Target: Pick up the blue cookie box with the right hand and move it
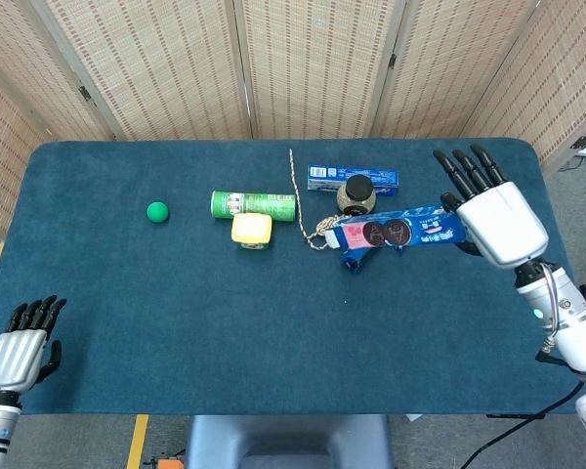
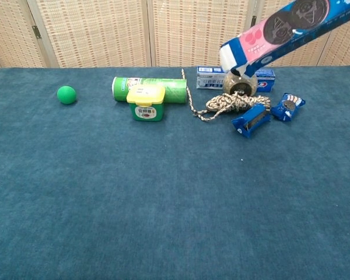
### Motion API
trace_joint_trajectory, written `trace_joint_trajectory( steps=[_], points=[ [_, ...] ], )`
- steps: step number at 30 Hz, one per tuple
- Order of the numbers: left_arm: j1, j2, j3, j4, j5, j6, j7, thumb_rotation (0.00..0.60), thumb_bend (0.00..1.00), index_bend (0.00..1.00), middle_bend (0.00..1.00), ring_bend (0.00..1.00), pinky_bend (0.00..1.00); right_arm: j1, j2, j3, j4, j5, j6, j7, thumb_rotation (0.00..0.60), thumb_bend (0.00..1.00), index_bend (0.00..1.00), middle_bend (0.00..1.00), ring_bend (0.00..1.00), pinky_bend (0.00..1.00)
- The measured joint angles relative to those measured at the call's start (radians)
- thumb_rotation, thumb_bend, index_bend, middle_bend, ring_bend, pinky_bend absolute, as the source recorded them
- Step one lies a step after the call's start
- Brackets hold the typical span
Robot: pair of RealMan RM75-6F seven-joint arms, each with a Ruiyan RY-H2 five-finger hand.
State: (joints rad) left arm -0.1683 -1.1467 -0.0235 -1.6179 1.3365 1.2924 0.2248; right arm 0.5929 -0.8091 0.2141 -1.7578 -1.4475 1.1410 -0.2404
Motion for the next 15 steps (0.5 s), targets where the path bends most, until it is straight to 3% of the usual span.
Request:
trace_joint_trajectory(
  steps=[4,8,15],
  points=[
    [0.003,0.003,0.003,-0.002,0.012,0.009,-0.011,0.600,0.68,0.04,0.07,0.04,0.00,-0.021,-0.123,-0.032,0.109,-0.038,0.022,0.103,0.600,0.16,0.64,0.02,0.05,0.02],
    [0.007,0.006,0.008,-0.004,0.024,0.016,-0.018,0.600,0.68,0.04,0.07,0.04,0.00,-0.051,-0.315,-0.066,0.288,-0.084,0.095,0.167,0.600,0.16,0.62,0.03,0.05,0.02],
    [0.012,0.012,0.019,-0.010,0.048,0.026,-0.030,0.600,0.66,0.04,0.07,0.04,0.00,-0.098,-0.593,-0.109,0.609,-0.113,0.179,0.439,0.600,0.16,0.45,0.01,0.04,0.02]
  ],
)
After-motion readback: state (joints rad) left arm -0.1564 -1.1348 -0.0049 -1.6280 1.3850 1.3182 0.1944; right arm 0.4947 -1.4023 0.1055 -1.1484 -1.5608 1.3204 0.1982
